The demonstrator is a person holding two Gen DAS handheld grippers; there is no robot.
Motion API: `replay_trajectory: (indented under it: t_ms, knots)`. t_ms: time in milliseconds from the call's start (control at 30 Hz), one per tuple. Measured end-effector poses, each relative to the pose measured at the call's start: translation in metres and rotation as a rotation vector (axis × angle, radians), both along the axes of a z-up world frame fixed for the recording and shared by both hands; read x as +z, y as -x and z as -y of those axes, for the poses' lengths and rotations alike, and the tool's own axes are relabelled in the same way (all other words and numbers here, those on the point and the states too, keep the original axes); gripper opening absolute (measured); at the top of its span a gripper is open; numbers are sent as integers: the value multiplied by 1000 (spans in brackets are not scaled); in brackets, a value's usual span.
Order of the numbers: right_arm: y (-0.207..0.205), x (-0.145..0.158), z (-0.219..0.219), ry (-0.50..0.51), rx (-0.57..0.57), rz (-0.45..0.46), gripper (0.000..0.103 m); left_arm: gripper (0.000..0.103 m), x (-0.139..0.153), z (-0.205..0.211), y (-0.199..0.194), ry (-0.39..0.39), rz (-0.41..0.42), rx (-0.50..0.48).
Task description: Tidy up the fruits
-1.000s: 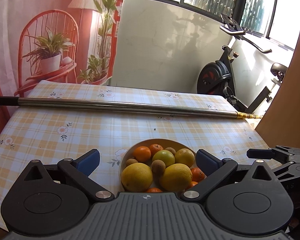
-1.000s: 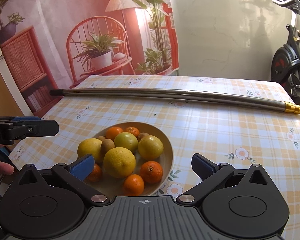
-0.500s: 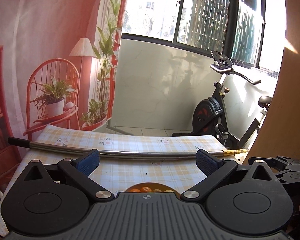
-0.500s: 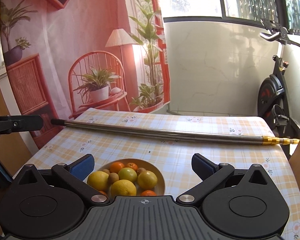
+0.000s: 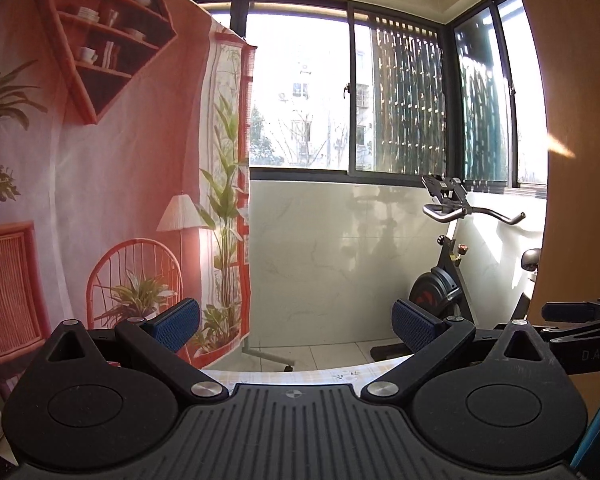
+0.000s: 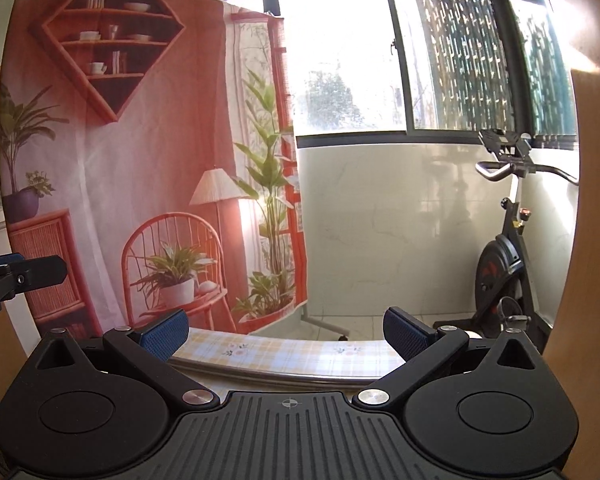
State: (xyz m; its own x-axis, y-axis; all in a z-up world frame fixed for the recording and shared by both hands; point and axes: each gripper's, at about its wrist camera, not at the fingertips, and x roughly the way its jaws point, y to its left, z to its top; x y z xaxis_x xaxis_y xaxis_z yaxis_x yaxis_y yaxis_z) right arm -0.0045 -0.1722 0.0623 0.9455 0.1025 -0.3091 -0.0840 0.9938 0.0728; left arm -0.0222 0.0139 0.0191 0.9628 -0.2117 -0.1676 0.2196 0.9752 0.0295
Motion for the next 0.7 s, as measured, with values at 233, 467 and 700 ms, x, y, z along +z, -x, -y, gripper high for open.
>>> replay_trajectory:
  t_ms: [233, 467, 700]
  knots:
    - [12, 10, -8, 30, 8, 8, 103, 103, 3, 8, 13, -37, 10, 27]
    - [12, 9, -8, 8, -16, -6, 103, 103, 0, 5, 19, -42, 9, 29]
    - [9, 3, -5, -6, -37, -29, 103, 103, 0, 0, 14, -39, -9, 31]
